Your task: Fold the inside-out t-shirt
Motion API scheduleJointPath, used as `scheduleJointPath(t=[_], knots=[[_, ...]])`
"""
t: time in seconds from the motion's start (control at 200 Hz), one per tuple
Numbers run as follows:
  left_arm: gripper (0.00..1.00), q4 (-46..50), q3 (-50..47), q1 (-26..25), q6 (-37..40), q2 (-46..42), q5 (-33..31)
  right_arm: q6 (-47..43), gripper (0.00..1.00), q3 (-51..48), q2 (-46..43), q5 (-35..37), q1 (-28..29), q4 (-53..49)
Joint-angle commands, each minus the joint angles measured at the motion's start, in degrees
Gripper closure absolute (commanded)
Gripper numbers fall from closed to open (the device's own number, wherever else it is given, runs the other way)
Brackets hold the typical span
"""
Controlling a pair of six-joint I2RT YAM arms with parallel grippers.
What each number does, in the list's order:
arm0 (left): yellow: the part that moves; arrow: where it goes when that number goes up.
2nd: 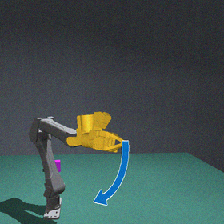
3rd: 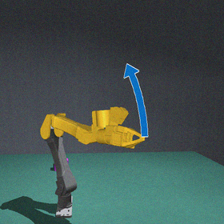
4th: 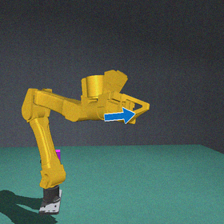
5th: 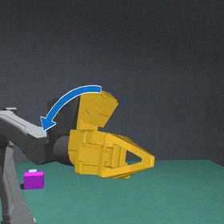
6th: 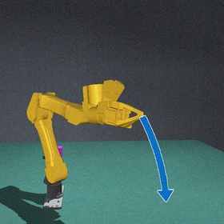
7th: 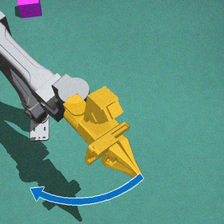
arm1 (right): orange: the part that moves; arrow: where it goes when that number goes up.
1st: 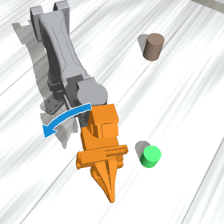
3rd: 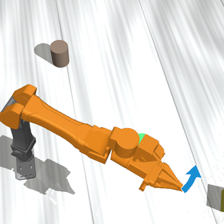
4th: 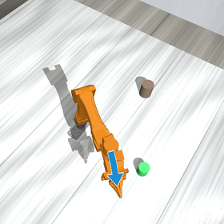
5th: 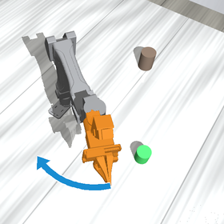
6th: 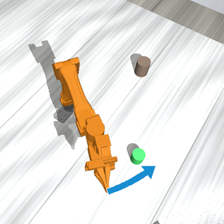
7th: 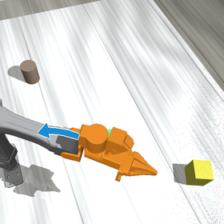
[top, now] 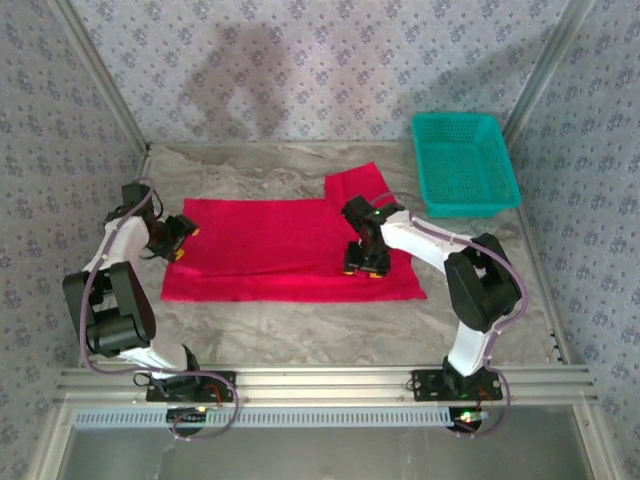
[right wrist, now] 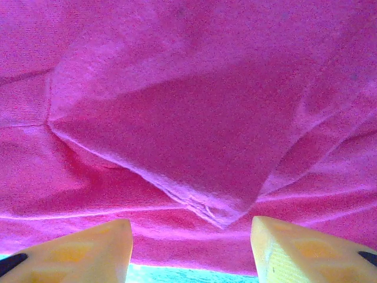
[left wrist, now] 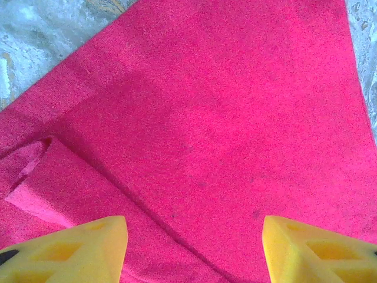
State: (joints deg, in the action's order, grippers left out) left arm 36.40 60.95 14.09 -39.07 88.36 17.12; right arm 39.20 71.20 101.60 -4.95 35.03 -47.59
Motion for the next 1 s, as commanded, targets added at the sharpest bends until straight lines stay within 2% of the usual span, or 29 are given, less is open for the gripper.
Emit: scheduleJointPath(t=[0.0,0.105,0.155,0.375,0.58,0.775,0.905,0.994], knots=[[0.38,0.1,1.6,-0.4,-0.2,1.0,1.2,0.0,0.41,1.1,1.4,1.2,0.3,-2.5],[0.38,0.3,2.0,-0.6,-0.1,1.6,1.5,0.2,0.44,1.3,2.7,0.7,0.2,-0.8],[0.39,0.4,2.2,-0.7,-0.1,1.6,1.7,0.4,0.49,1.6,3.4,0.7,0.3,-0.2],[0.39,1.5,3.1,-0.7,0.4,0.8,1.5,0.5,1.00,6.9,4.8,4.9,0.3,-3.4],[0.40,1.6,2.9,-0.8,0.5,0.7,1.5,-2.2,1.00,16.4,8.3,9.5,0.8,-10.0],[0.40,1.9,3.1,-0.9,0.7,0.8,1.8,-6.4,1.00,29.7,19.2,12.3,0.9,-12.3],[0.40,2.1,3.6,-1.4,0.5,0.8,1.6,-8.1,0.86,41.1,25.7,12.7,1.5,-15.1],[0.40,2.1,4.4,-2.2,0.2,1.2,1.6,-9.6,0.79,44.6,25.4,13.9,2.4,-16.5]])
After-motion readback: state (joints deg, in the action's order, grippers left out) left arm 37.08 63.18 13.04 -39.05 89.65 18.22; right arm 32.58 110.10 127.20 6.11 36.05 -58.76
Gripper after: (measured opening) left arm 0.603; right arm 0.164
